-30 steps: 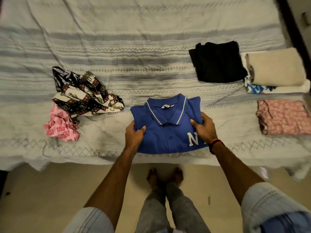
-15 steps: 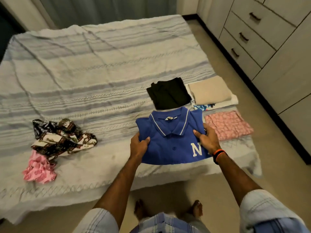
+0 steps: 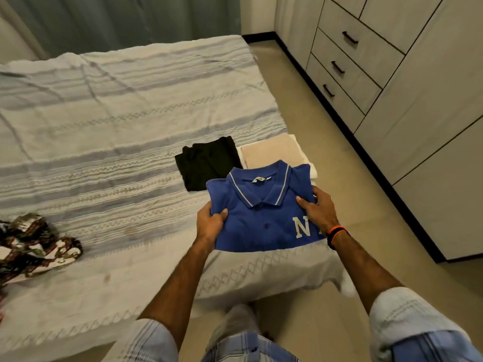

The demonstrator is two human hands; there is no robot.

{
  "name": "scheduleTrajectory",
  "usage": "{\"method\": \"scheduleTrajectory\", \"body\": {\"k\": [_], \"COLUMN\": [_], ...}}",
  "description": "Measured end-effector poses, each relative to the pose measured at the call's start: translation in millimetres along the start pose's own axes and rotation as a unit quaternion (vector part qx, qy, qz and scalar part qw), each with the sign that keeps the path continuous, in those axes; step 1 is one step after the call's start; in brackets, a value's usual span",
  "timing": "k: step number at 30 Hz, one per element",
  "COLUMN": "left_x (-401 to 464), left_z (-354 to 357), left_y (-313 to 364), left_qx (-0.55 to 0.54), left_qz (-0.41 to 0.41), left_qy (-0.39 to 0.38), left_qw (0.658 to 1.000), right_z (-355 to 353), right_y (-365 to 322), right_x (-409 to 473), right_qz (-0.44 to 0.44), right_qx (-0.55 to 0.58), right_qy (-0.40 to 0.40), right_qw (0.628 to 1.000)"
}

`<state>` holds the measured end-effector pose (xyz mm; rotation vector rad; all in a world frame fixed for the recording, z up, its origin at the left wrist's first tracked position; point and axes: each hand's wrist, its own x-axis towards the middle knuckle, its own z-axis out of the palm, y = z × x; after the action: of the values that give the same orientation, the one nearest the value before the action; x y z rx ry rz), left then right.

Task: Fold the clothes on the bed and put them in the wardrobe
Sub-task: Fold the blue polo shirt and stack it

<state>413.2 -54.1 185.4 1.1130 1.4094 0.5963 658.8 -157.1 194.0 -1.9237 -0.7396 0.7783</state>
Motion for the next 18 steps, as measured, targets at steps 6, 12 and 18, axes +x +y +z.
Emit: {"method": "scheduleTrajectory", "body": {"k": [6, 12, 18], "left_x": [67.7, 126.1, 183.9], "left_z": [63.7, 109.0, 144.8], "left_y": [25.3, 45.9, 52.6], "left_qx": [0.002, 0.036, 0.05], "left_qz": [-0.028, -0.035, -0.063], "left_qy": [-0.004, -0.027, -0.019], "left_qw": [1.0, 0.998, 0.997], "right_z": [-25.9, -38.7, -34.8], "right_y": [7.1, 12.1, 25.5], "right_x": [79.6, 150.3, 228.9], "right_qz": [0.025, 0.072, 0.088], "right_qx": [-0.011, -0.012, -0.027], "right_qy": [0.012, 0.02, -0.003], "right_qw": [1.0, 0.997, 0.996]}}
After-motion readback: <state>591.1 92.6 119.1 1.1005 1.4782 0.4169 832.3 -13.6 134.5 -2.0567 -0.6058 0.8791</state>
